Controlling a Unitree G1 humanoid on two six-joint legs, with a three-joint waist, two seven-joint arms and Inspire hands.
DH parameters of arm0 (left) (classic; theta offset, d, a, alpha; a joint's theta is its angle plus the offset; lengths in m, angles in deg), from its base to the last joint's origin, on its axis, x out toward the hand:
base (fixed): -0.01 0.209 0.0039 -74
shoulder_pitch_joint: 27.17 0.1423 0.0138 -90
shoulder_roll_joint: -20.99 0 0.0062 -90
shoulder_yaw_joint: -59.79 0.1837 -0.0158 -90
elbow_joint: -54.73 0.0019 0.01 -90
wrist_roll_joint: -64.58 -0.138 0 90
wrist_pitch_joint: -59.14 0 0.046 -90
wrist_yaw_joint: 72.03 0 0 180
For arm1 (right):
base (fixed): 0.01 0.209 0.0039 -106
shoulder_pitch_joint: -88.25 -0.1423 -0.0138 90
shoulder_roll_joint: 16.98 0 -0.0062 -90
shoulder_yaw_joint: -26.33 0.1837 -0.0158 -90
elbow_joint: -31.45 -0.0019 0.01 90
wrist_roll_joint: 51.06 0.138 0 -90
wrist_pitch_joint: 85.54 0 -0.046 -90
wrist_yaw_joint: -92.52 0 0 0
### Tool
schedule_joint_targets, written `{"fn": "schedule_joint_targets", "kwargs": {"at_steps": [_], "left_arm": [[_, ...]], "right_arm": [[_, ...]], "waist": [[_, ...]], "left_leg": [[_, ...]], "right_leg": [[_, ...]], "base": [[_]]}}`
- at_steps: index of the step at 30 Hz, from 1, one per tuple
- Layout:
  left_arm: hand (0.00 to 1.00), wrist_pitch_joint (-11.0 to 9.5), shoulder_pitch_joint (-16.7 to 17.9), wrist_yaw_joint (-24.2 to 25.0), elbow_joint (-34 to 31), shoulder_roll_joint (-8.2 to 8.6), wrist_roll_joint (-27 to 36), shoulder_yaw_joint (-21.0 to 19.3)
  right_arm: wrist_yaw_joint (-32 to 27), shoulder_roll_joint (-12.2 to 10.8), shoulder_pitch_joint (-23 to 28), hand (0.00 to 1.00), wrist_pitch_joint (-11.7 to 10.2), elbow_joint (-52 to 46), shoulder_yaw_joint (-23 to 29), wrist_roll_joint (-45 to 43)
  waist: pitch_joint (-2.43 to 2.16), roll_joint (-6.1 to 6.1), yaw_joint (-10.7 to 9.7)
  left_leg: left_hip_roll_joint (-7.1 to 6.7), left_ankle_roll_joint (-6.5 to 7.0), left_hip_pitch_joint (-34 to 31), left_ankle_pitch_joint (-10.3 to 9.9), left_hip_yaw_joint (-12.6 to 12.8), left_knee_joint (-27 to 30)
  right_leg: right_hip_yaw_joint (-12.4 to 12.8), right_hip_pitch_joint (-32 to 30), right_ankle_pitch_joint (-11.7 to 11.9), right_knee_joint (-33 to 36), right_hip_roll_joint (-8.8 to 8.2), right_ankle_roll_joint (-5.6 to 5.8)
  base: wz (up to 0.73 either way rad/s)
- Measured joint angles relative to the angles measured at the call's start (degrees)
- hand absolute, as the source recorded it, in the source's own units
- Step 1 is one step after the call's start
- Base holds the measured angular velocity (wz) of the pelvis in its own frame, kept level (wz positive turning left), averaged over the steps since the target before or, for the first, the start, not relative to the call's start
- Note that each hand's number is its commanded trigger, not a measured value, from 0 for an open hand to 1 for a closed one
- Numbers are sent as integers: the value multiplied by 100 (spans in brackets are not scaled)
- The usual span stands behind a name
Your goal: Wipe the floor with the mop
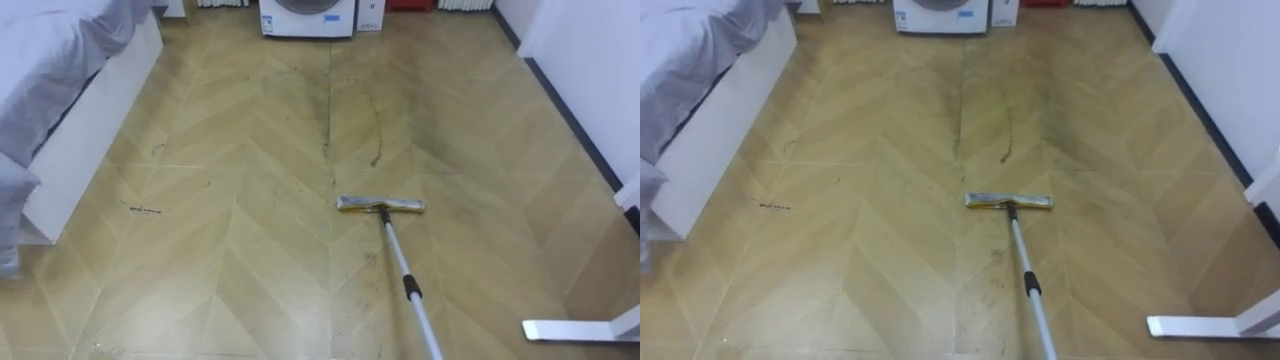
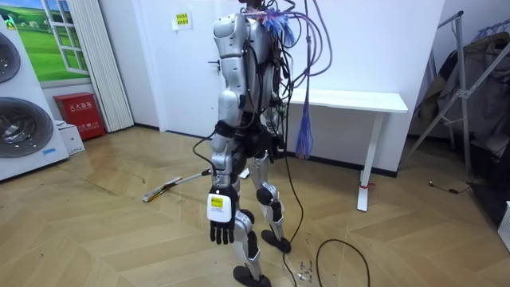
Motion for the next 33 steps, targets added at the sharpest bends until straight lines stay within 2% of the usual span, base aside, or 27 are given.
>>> {"fn": "schedule_joint_targets", "kwargs": {"at_steps": [6,10,11,12,13,16,17,20,23,26,28,29,30,31,32,33], "left_arm": [[0,-15,-343,-40,30,99,12,4],[0,-126,-565,-166,129,100,148,227],[0,-128,-612,-166,146,100,162,227],[0,-156,-732,-172,215,98,166,256],[0,-206,-771,-176,264,98,162,273],[0,-300,-865,-178,296,101,177,325],[0,-315,-870,-177,305,102,162,325],[0,-334,-889,-176,321,97,121,355],[0,-294,-911,-177,360,97,120,379],[0,-245,-925,-193,381,73,288,565],[0,-246,-942,-264,463,74,584,693],[0,-245,-948,-289,494,72,681,724],[0,-240,-937,-322,542,65,824,754],[0,-238,-906,-434,600,63,1052,778],[0,-251,-880,-490,645,64,1221,819],[0,-289,-851,-548,689,88,1523,874]], "right_arm": [[-61,39,-172,100,0,57,-20,44],[-244,68,-389,100,-30,55,-50,77],[-281,69,-420,100,-58,59,-64,100],[-355,71,-454,100,-125,114,-76,172],[-433,78,-512,100,-187,140,-80,245],[-538,102,-552,100,-309,141,-95,417],[-542,105,-554,100,-331,140,-94,429],[-569,115,-558,100,-388,139,-92,455],[-583,186,-543,100,-387,163,-169,661],[-752,210,-536,100,-419,291,-415,1027],[-878,205,-551,100,-564,363,-467,1128],[-902,206,-564,100,-602,393,-450,1130],[-948,200,-683,100,-646,505,-382,1105],[-947,202,-809,100,-647,635,-350,1074],[-943,212,-901,100,-640,721,-338,1046],[-895,289,-1084,100,-557,779,-339,955]], "waist": [[-13,73,-13],[-10,110,33],[-22,131,27],[-6,136,23],[45,155,27],[86,178,52],[87,181,63],[89,165,67],[103,186,77],[82,215,229],[21,230,327],[13,235,340],[5,248,378],[42,176,446],[49,136,501],[36,85,680]], "left_leg": [[5,-3,-573,-2,-10,225],[28,-10,-1042,9,46,363],[28,-10,-1143,9,32,434],[23,-10,-1341,9,3,549],[23,-10,-1526,9,-26,678],[19,-11,-2030,9,-51,983],[18,-11,-2126,9,-43,1038],[-33,-19,-2631,-18,-32,1369],[-34,-82,-3200,-185,-81,1847],[14,-223,-3723,-351,-149,2486],[77,-314,-4150,-381,-141,3068],[101,-360,-4301,-351,-103,3301],[198,-476,-4695,-133,4,4009],[248,-422,-5158,439,74,4876],[262,-407,-5440,939,107,5405],[298,-466,-6026,1756,320,6843]], "right_leg": [[-9,-510,3,116,-3,-5],[44,-1076,-2,378,-17,-16],[47,-1151,-3,414,-16,-18],[48,-1306,-8,468,-16,-27],[52,-1482,-9,546,-19,-30],[110,-1979,-50,836,-39,-91],[109,-2083,-64,915,-49,-104],[128,-2698,-261,1517,-168,-149],[133,-3277,-526,2084,-208,-217],[192,-3868,-846,2797,-188,-403],[186,-4244,-1113,3366,-200,-604],[192,-4331,-1190,3519,-213,-640],[204,-4485,-1342,3821,-207,-750],[251,-4565,-1489,4098,-193,-831],[292,-4601,-1535,4217,-194,-918],[411,-4609,-1581,4433,-212,-1041]], "base": [[2],[-9],[0],[13],[13],[7],[5],[6],[2],[1],[9],[13],[4],[-7],[-49],[-69]]}}
